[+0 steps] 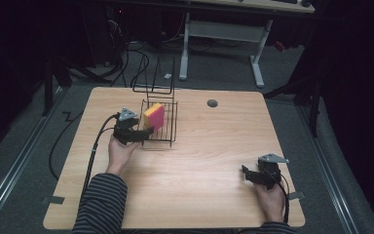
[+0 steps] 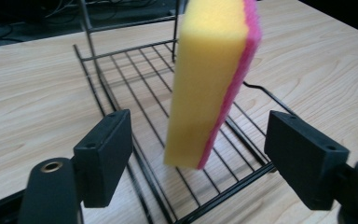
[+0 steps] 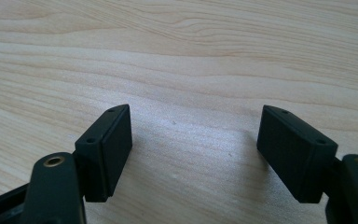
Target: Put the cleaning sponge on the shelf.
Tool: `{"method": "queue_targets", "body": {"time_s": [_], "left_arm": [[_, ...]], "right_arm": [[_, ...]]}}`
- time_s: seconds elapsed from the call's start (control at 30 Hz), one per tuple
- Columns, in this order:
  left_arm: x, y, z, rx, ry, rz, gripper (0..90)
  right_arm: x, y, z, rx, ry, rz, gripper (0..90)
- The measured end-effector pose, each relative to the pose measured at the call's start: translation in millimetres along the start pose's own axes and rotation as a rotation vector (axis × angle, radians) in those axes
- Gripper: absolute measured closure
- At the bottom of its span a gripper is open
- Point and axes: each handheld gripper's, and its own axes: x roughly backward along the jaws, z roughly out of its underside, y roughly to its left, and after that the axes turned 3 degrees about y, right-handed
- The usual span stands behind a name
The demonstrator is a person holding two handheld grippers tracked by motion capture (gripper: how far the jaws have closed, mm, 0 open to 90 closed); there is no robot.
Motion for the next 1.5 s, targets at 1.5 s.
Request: {"method": "queue_targets", "body": {"time_s": [1.5], "left_arm": [[78.6,0.0,16.7,0.053,-0.089,-0.014,20.3]], "right_arm": [[-0.3,-0.4,-0.2,0.01,-0.002,-0.002,26.7]]}}
